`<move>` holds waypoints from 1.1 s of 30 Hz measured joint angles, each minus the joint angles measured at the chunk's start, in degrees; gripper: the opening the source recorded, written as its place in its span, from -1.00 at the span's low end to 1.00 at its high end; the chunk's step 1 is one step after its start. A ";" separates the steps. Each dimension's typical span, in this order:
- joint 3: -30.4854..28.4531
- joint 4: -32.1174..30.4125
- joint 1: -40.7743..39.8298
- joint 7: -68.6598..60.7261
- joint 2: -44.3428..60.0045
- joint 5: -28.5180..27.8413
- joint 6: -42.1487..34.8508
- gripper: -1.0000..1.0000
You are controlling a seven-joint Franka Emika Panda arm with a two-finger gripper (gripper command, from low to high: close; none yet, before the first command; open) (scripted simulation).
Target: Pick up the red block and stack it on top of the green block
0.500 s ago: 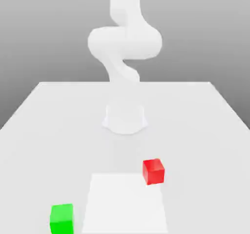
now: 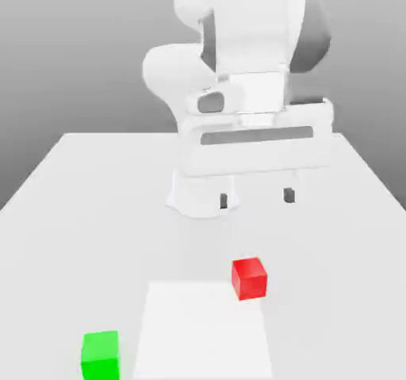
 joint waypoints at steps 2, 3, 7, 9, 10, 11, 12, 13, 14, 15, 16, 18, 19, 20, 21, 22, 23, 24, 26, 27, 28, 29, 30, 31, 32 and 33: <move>1.02 -2.97 0.49 0.70 6.65 -0.77 5.04 0.00; 1.35 -3.64 0.50 1.44 10.75 -1.78 8.14 0.00; -0.78 -3.39 2.10 4.26 20.96 -5.71 16.52 0.00; -2.70 -2.90 3.79 5.14 24.99 -6.82 19.97 -1.00; -2.70 -2.90 3.79 5.14 24.99 -6.82 19.97 -1.00; -2.70 -2.90 3.78 5.16 24.99 -6.84 19.98 -1.00; -2.69 -2.90 3.77 5.20 24.99 -6.88 19.98 -1.00; -2.69 -2.90 3.75 5.24 24.99 -6.92 19.98 -1.00; -2.68 -2.90 3.73 5.28 24.99 -6.97 19.99 -1.00; -2.93 -2.77 3.86 5.63 25.93 -7.48 20.78 -1.00; -2.74 -2.85 3.69 5.57 25.37 -7.40 20.31 -1.00; -1.78 -3.28 3.08 4.58 22.36 -6.09 17.73 -1.00; -1.42 -3.54 2.96 3.94 20.48 -5.21 16.11 -1.00; -1.24 -3.82 3.09 3.35 18.50 -4.38 14.42 -1.00; -1.09 -4.11 3.07 2.97 16.48 -3.78 12.70 -1.00; -1.21 -4.40 3.40 2.55 14.43 -3.18 10.93 -1.00; -1.29 -4.70 3.60 2.23 12.38 -2.70 9.20 -1.00; -1.44 -4.74 3.55 2.10 10.66 -2.47 7.50 -1.00; -2.93 -2.01 1.68 2.74 10.95 -3.07 5.03 -1.00; -3.98 -0.17 0.29 3.06 11.71 -3.33 3.93 -1.00; -4.92 1.79 -1.72 3.40 12.62 -3.57 2.88 -1.00; -5.81 3.80 -3.20 3.66 13.62 -3.68 1.86 -1.00; -6.66 5.85 -4.74 3.84 14.66 -3.69 0.84 -1.00; -6.83 7.91 -6.77 3.96 15.71 -3.60 -0.18 -1.00; -7.39 9.98 -8.30 4.04 16.78 -3.46 -1.19 -1.00; -8.00 12.06 -9.71 4.09 17.85 -3.26 -2.19 -1.00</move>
